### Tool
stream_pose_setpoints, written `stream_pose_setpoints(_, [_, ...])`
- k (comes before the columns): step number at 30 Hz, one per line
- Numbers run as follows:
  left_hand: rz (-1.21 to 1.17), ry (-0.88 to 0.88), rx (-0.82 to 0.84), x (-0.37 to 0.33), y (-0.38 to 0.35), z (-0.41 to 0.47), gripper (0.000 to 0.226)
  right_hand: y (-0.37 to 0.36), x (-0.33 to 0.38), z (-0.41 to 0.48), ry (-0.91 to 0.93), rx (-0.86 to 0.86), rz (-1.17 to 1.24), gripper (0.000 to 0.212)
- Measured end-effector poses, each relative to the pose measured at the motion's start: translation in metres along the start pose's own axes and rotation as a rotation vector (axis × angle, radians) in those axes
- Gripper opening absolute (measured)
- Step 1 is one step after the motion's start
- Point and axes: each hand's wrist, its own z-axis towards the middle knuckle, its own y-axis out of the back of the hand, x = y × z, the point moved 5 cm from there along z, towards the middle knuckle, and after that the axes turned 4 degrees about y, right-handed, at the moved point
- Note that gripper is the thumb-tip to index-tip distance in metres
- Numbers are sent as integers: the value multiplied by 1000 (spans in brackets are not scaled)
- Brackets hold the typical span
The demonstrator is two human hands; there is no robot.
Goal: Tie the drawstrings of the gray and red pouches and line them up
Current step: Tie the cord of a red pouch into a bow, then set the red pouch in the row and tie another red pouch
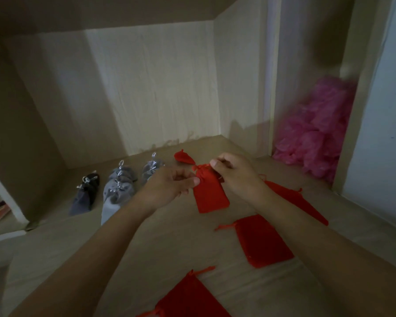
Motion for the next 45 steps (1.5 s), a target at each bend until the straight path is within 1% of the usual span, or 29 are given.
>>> stream_pose_setpoints(2, [77,41,-94,1,17,24,20,11,-15,3,6,-21,-203,7])
stream_pose_setpoints(4, [160,85,-191,3,36,52,21,23,-31,3,-8,-17,-467,12])
stream_pose_setpoints(6, [198,110,-254,5,48,78,23,33,-45,0,-4,-17,-643,13])
stream_pose_setpoints(10, [275,166,-332,14,60,127,25,40,-62,-3,-20,2,-825,15])
stream_pose_setpoints(13, [352,232,-314,28,62,156,33,40,-71,-4,-79,46,-924,23])
stream_pose_setpoints(16, [432,264,-284,45,57,174,37,39,-77,-4,-115,63,-939,29])
stream_pose_setpoints(20, [529,304,-235,63,55,192,34,39,-83,-6,-182,101,-899,34])
stream_pose_setpoints(23, [630,295,-208,68,55,199,39,37,-81,-6,-169,183,-967,38])
stream_pose_setpoints(26, [717,301,-236,71,53,198,35,32,-78,-5,-160,228,-996,42])
stream_pose_setpoints(28, [809,324,-210,69,47,195,24,31,-79,-5,-163,235,-986,44])
stream_pose_setpoints(29, [855,325,-188,69,44,195,23,32,-80,-5,-174,236,-977,45])
stream_pose_setpoints(31, [921,323,-175,69,41,195,32,34,-81,-5,-201,215,-978,46])
stream_pose_setpoints(33, [943,324,-201,67,42,191,35,37,-78,-7,-227,158,-1029,46])
stream_pose_setpoints(36, [912,290,-255,54,45,182,30,41,-73,-9,-325,111,-1159,51])
stream_pose_setpoints(37, [890,265,-282,46,46,178,26,42,-74,-9,-377,112,-1168,53])
stream_pose_setpoints(39, [863,225,-297,31,44,163,27,46,-76,-11,-482,143,-1126,56])
stream_pose_setpoints(41, [822,178,-245,18,31,142,24,49,-77,-9,-531,159,-1055,56])
stream_pose_setpoints(45, [597,97,14,17,-16,69,19,50,-81,-5,-550,127,-775,46])
